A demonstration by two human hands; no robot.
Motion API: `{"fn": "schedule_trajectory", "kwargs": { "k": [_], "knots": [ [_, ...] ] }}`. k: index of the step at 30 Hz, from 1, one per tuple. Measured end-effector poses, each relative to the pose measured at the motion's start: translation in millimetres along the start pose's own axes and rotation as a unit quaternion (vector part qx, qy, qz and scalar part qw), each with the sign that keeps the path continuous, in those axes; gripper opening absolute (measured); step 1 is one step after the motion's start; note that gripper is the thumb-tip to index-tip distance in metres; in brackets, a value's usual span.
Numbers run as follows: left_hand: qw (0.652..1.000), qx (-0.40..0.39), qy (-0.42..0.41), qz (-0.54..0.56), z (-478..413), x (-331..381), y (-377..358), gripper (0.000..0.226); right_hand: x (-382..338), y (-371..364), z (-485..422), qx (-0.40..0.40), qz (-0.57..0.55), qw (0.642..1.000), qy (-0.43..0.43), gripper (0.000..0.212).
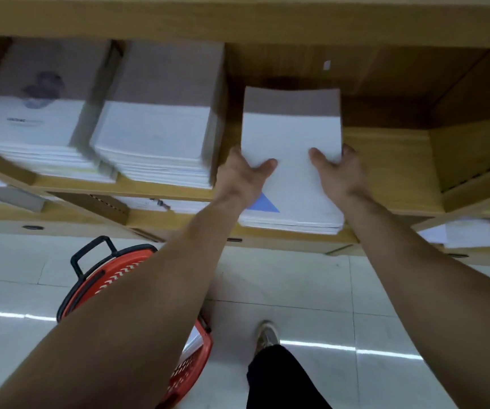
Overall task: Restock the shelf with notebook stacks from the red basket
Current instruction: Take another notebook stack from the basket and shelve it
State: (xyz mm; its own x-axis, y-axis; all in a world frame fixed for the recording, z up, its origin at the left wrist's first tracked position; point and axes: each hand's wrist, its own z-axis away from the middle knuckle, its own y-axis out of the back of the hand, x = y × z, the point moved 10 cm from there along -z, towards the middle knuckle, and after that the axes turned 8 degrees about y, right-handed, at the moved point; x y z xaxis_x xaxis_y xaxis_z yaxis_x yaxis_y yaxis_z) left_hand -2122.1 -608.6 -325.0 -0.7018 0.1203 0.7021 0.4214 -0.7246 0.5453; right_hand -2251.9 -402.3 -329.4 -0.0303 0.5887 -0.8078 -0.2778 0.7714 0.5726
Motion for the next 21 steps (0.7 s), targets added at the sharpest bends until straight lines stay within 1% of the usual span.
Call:
{"fn": "schedule_trajectory", "kwargs": {
  "k": [4,9,12,14,15,18,21],
  "knots": [
    [1.000,0.003,0.018,-0.014,-5.9,-11.8,-2.7,0.063,4.1,-5.7,3.5,-0.007,0.029,1.000,0.002,0.059],
    [1.000,0.003,0.022,-0.013,0.9,-16.3,-2.5,0.065,-0.2,-2.0,13.8,-0.022,0.043,0.999,0.015,0.044],
    [1.000,0.014,0.026,0.003,14.4,-31.8,-2.8,0.055,11.3,-3.5,35.2,-0.038,0.037,0.999,0.004,0.047],
    [0.999,0.013,0.027,0.011,24.9,-38.7,-7.0,0.045,19.9,-6.8,49.1,-0.029,0.018,0.999,-0.016,0.055],
    [0.999,0.014,0.028,0.019,27.9,-39.5,-8.5,0.042,21.1,-9.8,52.8,-0.022,0.005,1.000,-0.018,0.055],
    [0.998,0.032,0.034,0.042,25.6,-34.7,-7.1,0.040,15.6,-12.2,50.8,0.003,-0.021,1.000,-0.016,0.042],
    [0.997,0.045,0.030,0.052,11.2,-26.1,-4.5,0.041,7.5,-13.3,37.8,0.013,-0.034,0.999,-0.001,0.037]
  ]
}}
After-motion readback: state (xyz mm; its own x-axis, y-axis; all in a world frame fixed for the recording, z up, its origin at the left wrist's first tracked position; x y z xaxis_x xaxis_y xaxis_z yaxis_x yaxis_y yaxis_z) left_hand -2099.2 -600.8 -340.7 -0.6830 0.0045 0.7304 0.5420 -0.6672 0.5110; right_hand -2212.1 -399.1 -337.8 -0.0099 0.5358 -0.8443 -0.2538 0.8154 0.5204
